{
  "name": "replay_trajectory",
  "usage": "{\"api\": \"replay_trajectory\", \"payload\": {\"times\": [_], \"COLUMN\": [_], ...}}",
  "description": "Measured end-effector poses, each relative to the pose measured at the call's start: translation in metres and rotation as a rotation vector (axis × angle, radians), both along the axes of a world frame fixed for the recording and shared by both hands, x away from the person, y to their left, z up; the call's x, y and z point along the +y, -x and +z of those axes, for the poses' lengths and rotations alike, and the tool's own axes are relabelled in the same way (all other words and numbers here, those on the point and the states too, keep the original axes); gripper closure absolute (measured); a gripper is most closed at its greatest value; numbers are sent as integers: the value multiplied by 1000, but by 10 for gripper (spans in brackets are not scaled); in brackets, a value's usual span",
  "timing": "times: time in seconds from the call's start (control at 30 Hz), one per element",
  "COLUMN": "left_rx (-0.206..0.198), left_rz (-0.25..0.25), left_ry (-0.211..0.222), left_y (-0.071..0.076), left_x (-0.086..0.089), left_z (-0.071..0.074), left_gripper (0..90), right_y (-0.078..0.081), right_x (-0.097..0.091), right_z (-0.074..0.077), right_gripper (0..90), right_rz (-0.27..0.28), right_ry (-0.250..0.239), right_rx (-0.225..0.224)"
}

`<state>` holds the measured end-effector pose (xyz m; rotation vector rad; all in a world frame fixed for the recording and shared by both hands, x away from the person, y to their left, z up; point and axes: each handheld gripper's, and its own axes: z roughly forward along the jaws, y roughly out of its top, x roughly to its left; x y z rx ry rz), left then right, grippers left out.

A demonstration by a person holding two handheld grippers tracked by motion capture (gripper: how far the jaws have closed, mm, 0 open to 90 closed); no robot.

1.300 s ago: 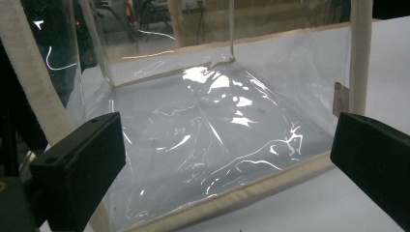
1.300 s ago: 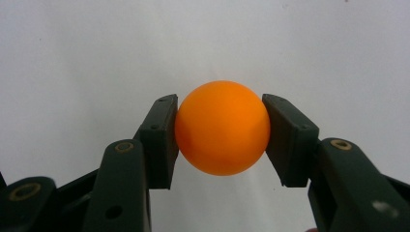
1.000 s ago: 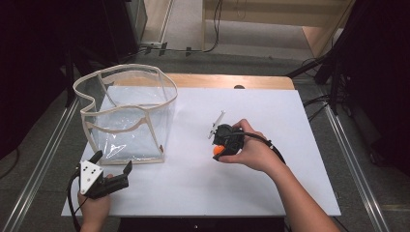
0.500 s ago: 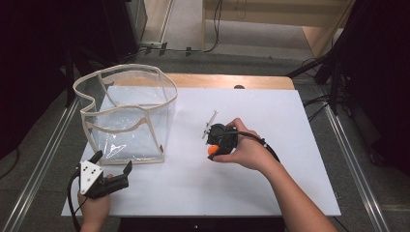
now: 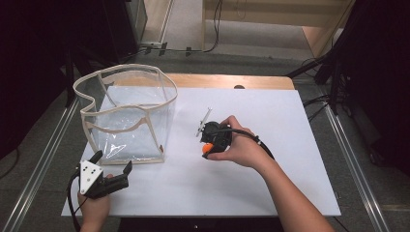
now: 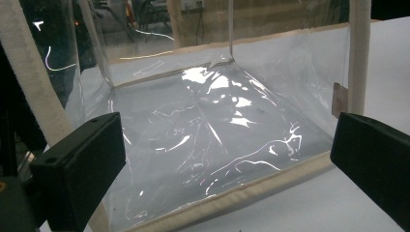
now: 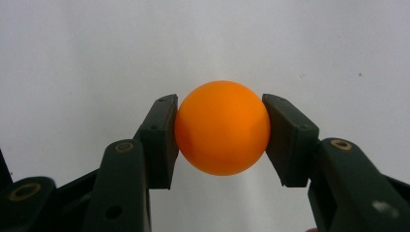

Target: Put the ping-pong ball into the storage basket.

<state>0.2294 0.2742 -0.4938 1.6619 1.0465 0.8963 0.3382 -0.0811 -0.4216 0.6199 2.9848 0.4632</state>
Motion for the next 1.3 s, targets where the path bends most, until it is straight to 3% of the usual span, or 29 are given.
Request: {"api": "replay_trajectory", "payload": {"times": [0.63,1.3], "left_rx": [-1,4], "left_rz": [-2,0], "left_ry": [3,6], "left_y": [0,0], "left_x": [0,1], "left_z": [0,0], "left_gripper": [0,0], "right_y": [-6,-14], "right_x": [22,47], "right_z": [9,25], "right_gripper": [481,482], "right_rz": [42,75], "right_ry": [1,-31], "right_rx": [-4,8]}}
